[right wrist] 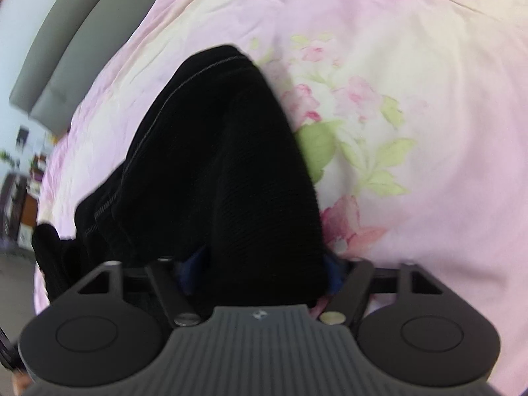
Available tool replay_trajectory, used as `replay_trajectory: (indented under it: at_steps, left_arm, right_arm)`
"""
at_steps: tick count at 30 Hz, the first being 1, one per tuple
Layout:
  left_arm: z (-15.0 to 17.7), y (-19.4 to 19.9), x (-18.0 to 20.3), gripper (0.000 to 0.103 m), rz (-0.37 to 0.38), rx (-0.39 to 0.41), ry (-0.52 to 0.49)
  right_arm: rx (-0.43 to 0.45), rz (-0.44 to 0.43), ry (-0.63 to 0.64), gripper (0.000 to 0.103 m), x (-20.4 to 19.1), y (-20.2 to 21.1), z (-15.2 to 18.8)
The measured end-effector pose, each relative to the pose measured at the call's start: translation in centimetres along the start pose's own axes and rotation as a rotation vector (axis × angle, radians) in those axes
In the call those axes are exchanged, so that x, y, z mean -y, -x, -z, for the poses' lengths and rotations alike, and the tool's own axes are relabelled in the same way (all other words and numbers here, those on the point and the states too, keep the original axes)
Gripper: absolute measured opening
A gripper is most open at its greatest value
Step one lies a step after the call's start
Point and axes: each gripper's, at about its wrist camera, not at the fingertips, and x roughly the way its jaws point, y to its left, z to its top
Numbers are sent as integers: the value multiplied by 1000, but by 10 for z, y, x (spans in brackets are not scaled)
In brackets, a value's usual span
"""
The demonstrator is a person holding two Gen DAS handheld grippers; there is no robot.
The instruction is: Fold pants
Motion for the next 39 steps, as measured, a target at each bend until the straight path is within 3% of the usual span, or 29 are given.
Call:
replay_trajectory:
  at_steps: [3, 9, 17, 20, 27, 33, 39]
  left_arm:
    - [0, 0, 1, 102, 0, -2, 0]
    - [-1, -1, 0, 102, 4, -11, 6]
    - [0, -4, -2, 102, 14, -12, 11]
    - [0, -5, -5, 102, 30, -14, 24]
    - [0, -13, -24, 102, 113, -60, 133]
    - [1, -17, -37, 102, 154, -87, 191]
    - [-2, -18, -40, 102, 164, -97, 196]
  right_arm:
    - [49, -59, -25, 42, -1, 14, 0]
    - [205, -144, 40, 38, -49, 50, 12]
    - [395, 43, 474, 36, -175, 66, 72]
    - [440, 65, 615, 35, -218, 62, 97]
    - [428, 4, 880, 33, -322, 34, 146]
    - [417, 26, 1129, 31, -375, 6, 198]
    - [441, 60, 1129, 29, -391, 4, 195]
